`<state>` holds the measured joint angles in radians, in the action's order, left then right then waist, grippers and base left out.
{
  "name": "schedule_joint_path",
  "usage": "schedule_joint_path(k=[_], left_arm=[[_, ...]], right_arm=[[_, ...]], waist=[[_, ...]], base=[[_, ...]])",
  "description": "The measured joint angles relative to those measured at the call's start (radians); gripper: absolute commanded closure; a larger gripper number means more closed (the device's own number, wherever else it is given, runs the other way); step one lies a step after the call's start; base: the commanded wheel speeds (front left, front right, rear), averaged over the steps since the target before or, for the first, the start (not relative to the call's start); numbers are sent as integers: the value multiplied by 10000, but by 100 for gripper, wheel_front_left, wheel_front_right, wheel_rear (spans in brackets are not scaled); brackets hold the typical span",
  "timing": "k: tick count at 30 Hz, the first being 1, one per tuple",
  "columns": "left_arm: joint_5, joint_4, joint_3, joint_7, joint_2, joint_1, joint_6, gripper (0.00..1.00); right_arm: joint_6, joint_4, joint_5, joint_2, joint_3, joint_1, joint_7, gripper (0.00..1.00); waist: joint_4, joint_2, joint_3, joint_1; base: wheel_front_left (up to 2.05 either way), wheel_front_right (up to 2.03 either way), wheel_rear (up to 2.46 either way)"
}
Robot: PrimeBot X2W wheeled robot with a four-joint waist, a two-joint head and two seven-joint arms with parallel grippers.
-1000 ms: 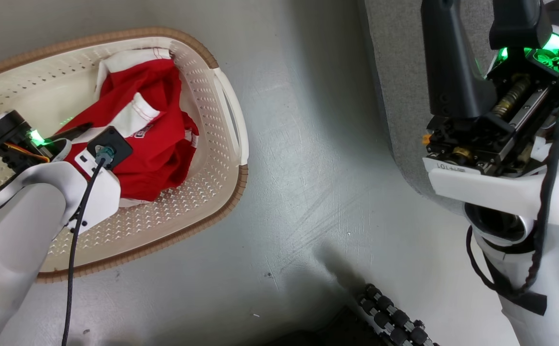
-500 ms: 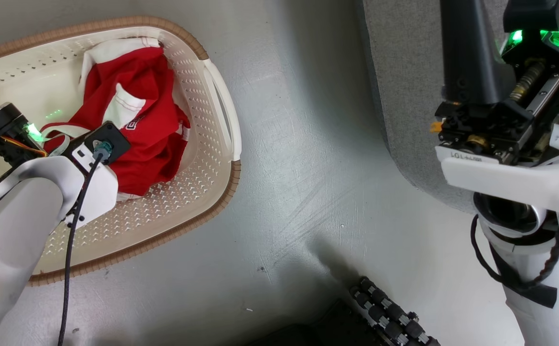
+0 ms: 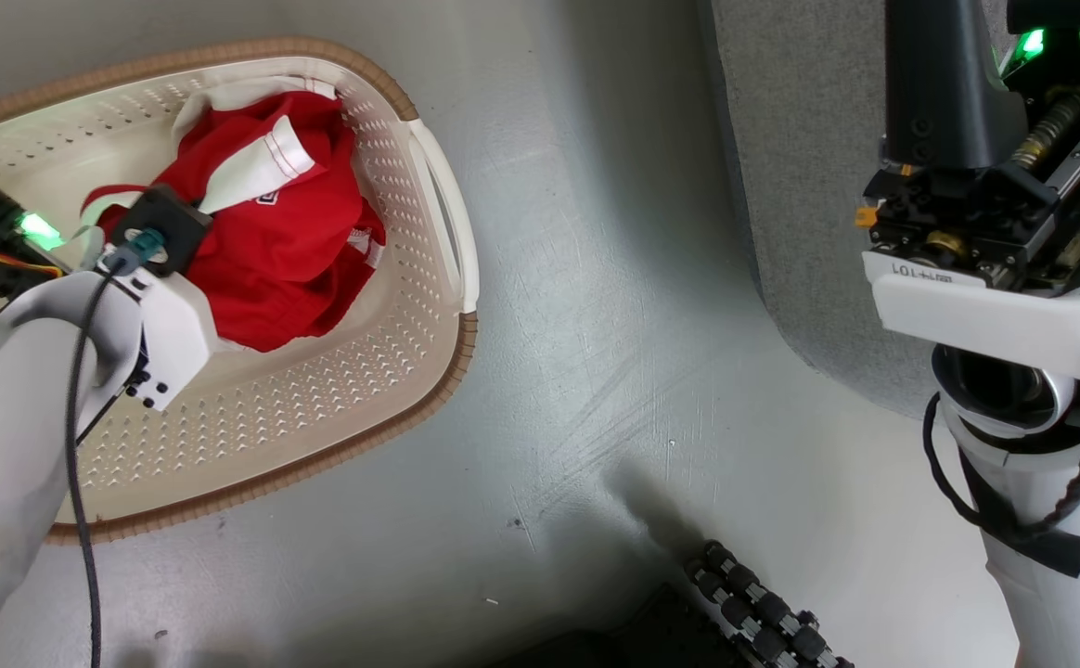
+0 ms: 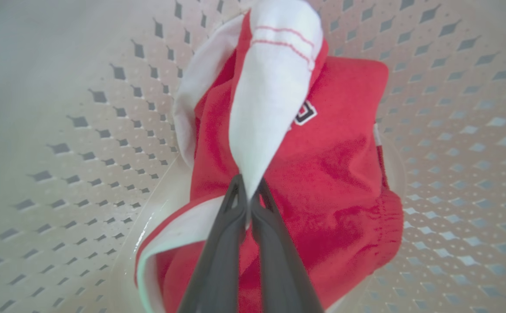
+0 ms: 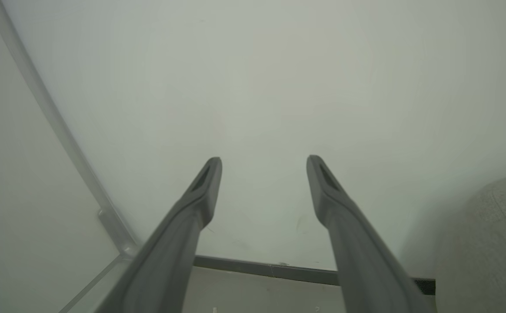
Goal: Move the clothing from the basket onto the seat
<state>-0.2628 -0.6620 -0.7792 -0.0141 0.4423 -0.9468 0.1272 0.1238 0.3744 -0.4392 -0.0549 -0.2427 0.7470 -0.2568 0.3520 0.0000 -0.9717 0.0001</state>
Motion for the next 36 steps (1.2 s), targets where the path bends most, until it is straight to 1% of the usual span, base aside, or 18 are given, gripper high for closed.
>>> schedule_joint_path(k=[11, 19, 27, 36], left_arm=[[-1290, 347, 1026, 813, 10, 693, -12, 100], [-1751, 721, 1427, 1440, -23, 1142, -33, 100], [-2414, 1051, 2084, 2203, -42, 1591, -150, 100], [-3172, 1453, 2746, 2460, -130, 2194, -194, 100]], right_arm=[[0, -268, 431, -2, 38, 102, 0, 0], [0, -430, 715, -6, -10, 215, 0, 0], [0, -685, 907, -10, -2, 208, -2, 0], [0, -1047, 1156, -19, 54, 138, -2, 0]], waist=[[-243, 0, 292, -1], [-425, 0, 603, 0], [-624, 0, 994, 0], [-878, 0, 1544, -1]], base=[[0, 0, 0], [0, 0, 0], [0, 0, 0], [0, 0, 0]])
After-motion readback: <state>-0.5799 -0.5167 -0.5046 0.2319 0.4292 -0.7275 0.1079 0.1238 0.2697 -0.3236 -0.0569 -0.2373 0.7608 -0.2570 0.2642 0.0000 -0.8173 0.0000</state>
